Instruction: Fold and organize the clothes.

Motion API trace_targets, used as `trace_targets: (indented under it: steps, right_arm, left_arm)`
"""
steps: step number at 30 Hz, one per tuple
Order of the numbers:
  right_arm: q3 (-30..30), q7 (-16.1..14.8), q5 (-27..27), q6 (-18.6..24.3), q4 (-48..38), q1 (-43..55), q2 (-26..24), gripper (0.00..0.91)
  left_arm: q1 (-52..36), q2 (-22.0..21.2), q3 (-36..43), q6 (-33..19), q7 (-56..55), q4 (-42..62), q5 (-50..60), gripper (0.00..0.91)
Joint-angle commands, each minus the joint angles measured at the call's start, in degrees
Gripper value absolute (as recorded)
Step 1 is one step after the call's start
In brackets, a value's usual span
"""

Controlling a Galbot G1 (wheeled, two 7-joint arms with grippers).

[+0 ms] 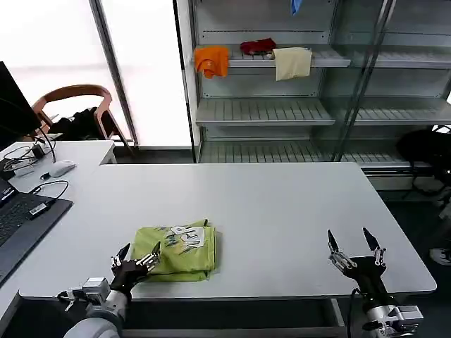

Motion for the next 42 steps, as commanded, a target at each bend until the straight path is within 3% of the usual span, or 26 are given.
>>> trace_targets:
  steps: [1, 12, 13, 14, 15, 33, 42]
  right_arm:
    - [-0.06, -0.03, -0.12, 0.04, -0.06, -0.01, 0.05, 0.907]
    - [0.05, -0.09, -0.06, 0.06, 0.12, 0.01, -0.03, 0.907]
    - [0.01, -0.09, -0.07, 0.06, 0.13, 0.07, -0.03, 0.907]
    - [-0.06, -0.10, -0.09, 0.05, 0.16, 0.16, -0.03, 0.907]
    - [-0.11, -0.10, -0.08, 0.01, 0.15, 0.25, -0.04, 0.907]
    - [-0.17, -0.09, -0.05, 0.19, 0.04, 0.33, 0.06, 0.907]
    - [-0.06, -0.07, -0.05, 0.19, 0.16, 0.41, 0.08, 0.907]
  left_arm:
    - [-3.37, -0.84, -2.45, 2.68, -1.00, 4.01, -6.88, 0.907]
    - [-2.31, -1.07, -2.36, 1.16, -0.38, 5.95, -7.53, 0.897]
    - [-2.20, -1.15, -2.23, 1.05, -0.30, 5.94, -7.51, 0.655]
    - [-2.09, -1.35, -2.00, 0.75, -0.14, 5.93, -7.31, 0.222]
    - [-2.06, -1.44, -1.85, 0.39, -0.03, 5.88, -7.24, 0.010]
    - [-1.78, -1.68, 0.01, -2.88, 1.67, 3.55, -5.59, 0.000]
    - [-1.78, 0.42, -1.26, -3.58, 1.97, 2.81, -5.26, 0.000]
